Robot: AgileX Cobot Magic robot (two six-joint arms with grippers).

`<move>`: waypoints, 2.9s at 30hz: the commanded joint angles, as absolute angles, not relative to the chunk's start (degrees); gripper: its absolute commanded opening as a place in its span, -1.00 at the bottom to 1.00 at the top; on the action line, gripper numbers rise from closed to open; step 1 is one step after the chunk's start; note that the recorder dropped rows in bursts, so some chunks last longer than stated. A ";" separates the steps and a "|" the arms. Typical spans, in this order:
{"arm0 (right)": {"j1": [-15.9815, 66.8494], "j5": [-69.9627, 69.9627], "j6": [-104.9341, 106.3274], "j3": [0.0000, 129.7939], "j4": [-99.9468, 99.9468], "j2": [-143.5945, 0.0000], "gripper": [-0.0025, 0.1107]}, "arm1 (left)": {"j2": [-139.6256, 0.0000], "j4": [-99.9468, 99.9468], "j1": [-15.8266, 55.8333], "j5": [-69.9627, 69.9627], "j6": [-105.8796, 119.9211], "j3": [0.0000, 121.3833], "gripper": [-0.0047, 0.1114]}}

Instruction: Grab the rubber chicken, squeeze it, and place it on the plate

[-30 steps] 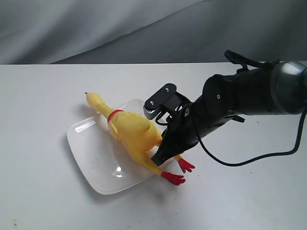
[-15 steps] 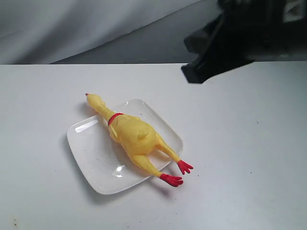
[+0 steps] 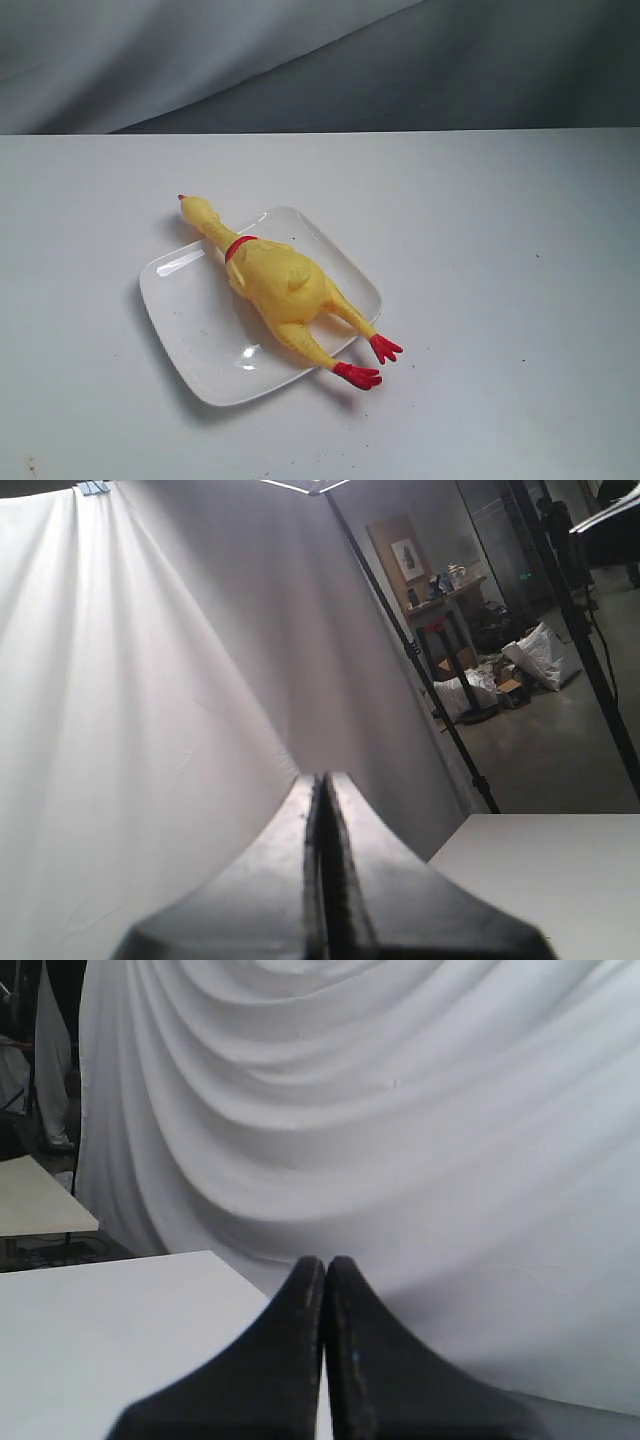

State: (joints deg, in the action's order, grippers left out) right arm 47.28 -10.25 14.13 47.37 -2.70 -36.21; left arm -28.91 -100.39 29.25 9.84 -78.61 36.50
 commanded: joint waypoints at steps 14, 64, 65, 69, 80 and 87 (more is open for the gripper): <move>47.42 -9.09 14.24 45.43 -2.96 -30.10 -0.96 | -28.63 -99.95 29.43 9.07 -79.22 36.23 -0.91; -2.83 -19.93 -1.88 0.00 2.15 0.00 -0.96 | -28.63 -99.95 29.43 9.07 -79.16 36.23 -0.91; -2.83 -19.93 -1.88 0.00 2.16 0.00 -0.96 | -28.63 -99.95 29.43 9.07 -79.16 36.23 -0.91; -2.83 -19.93 -1.88 0.00 2.16 0.00 -0.96 | -28.63 -99.95 29.43 9.07 -79.16 36.23 -0.91; -2.83 -19.93 -1.76 0.00 2.16 0.00 -0.96 | -28.63 -99.95 29.43 9.07 -79.02 36.23 -0.91; -2.83 -19.93 -1.76 0.00 2.16 0.00 -0.96 | -28.63 -99.95 29.19 9.07 -79.01 36.23 -0.91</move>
State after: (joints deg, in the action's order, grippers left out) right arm -2.40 -19.83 -1.64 0.22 2.23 -0.17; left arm -28.91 -100.39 29.25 9.84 -78.63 36.50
